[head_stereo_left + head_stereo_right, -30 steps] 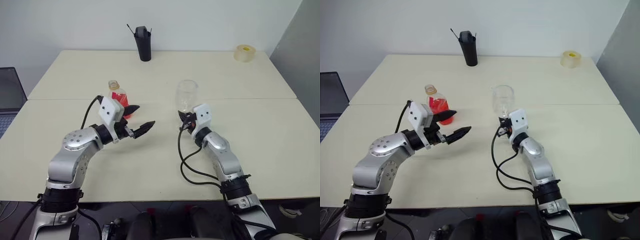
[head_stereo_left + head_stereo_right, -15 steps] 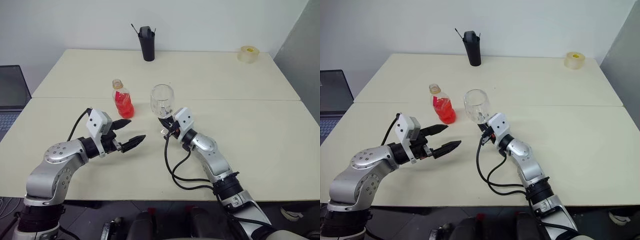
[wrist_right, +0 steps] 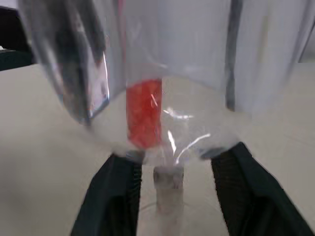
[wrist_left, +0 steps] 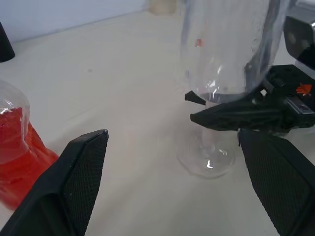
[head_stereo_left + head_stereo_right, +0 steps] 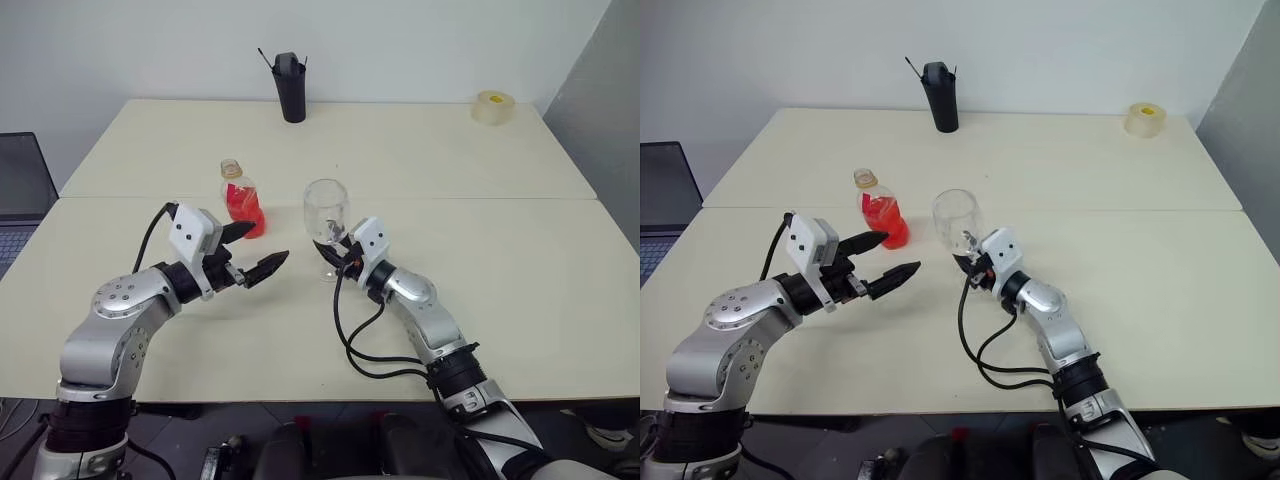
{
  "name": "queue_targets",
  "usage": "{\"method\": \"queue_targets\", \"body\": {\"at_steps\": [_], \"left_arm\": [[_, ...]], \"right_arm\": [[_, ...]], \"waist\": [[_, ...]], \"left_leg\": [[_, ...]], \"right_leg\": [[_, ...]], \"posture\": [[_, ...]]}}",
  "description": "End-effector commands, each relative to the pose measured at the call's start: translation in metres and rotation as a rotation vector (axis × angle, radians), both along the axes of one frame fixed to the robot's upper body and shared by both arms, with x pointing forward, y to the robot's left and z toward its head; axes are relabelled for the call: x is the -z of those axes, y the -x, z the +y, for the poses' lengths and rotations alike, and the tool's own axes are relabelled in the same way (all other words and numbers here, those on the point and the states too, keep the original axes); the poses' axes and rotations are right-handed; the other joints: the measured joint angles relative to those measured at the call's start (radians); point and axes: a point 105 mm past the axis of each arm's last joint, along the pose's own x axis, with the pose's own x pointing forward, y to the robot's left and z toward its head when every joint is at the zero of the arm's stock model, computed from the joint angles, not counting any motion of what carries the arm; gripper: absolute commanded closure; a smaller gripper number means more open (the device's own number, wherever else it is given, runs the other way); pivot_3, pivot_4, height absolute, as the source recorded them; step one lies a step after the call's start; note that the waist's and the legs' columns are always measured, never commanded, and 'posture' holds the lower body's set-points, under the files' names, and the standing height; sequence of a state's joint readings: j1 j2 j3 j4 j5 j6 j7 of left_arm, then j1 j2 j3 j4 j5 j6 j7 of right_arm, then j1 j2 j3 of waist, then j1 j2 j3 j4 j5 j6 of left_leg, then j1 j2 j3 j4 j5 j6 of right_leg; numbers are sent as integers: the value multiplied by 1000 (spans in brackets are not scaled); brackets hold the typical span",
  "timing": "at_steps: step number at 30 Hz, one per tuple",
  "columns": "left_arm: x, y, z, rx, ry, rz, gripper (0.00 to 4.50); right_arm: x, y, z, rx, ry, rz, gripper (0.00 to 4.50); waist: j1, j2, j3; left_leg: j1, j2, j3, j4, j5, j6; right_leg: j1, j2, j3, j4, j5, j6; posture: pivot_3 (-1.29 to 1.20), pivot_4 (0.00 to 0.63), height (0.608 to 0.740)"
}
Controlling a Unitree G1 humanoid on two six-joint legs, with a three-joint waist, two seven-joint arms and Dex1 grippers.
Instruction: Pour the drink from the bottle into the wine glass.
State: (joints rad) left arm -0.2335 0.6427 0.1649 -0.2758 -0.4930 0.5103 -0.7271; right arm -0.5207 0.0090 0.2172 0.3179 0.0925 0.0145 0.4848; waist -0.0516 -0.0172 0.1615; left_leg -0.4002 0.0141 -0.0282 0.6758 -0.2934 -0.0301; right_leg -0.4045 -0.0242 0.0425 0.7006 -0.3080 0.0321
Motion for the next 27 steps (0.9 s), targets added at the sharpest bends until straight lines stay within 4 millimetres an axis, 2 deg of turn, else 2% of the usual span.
{"method": "queue_targets", "body": {"at_steps": [1,5,8,13,16,19,23,27], "left_arm": [[-10,-2,5,-19,-5,-51,0],[-9,-5,14,-64,3,-57,0],[-8,-10,25,-133,18,-74,0],[-7,-20,45,-281,67,-116,0],[-7,-25,56,-364,100,-135,0],[0,-32,63,-426,51,-126,0],[8,-42,64,-471,26,-112,0],[6,-47,57,-458,32,-124,0]], "right_arm": [[-27,3,2,-12,-39,-85,1303],[-34,13,-1,-38,-41,-104,11],[-41,22,-7,-59,-46,-99,11],[-50,55,-20,-246,31,-78,11],[-51,72,-36,-317,83,6,11],[-58,84,-54,-361,139,46,11],[-75,77,-74,-289,192,16,11],[-89,58,-78,-181,159,-29,11]], "waist": [[-1,0,0],[0,0,0],[1,0,0],[6,0,0],[9,0,0],[13,-1,0],[16,-1,0],[17,-1,0]], "left_leg": [[0,0,0,0,0,0],[0,0,0,0,0,0],[0,0,0,0,0,0],[0,0,0,0,0,1],[-1,0,-1,0,0,1],[-1,0,-2,0,-1,1],[0,-1,-1,0,-1,1],[-1,-1,-1,0,-1,1]], "right_leg": [[0,0,0,0,0,0],[0,0,0,0,0,0],[0,-1,0,0,0,0],[0,-2,-1,0,0,0],[0,-2,-1,-1,0,0],[1,-2,-1,-1,0,0],[1,-2,-1,-2,0,0],[1,-2,-1,-1,0,0]], "posture": [[0,150,740],[0,150,740],[0,150,740],[0,150,740],[0,150,740],[0,150,740],[0,150,740],[0,150,740]]}}
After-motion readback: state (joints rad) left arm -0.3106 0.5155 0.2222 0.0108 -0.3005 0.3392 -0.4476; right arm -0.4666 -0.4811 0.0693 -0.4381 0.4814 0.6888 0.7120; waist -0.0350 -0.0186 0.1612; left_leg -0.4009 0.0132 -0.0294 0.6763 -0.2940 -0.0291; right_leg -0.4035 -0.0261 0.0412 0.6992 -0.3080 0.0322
